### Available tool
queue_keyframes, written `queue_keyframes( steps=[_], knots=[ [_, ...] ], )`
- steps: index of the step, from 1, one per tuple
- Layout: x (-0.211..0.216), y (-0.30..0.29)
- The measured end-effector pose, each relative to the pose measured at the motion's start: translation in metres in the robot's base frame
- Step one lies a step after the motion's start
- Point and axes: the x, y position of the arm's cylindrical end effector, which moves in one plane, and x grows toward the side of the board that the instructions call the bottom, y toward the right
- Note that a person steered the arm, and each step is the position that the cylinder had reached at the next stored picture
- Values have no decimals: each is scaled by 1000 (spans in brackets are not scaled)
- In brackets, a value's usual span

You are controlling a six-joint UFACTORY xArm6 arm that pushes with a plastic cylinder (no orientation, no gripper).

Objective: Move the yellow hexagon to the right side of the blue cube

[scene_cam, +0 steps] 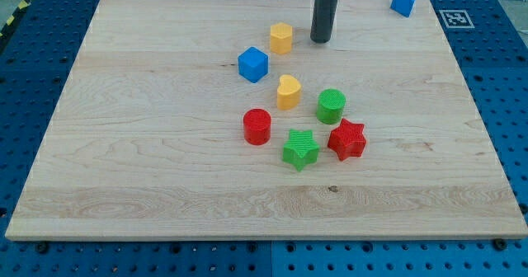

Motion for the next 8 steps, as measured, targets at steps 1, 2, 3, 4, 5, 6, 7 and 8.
queue_keyframes(
  steps=[1,2,3,4,5,6,7,8],
  knots=[
    [-37,-12],
    [-45,-40],
    [-38,-61],
    [-32,-61],
    [-24,-61],
    [-14,-62],
    [-5,-62],
    [3,-62]
  ],
)
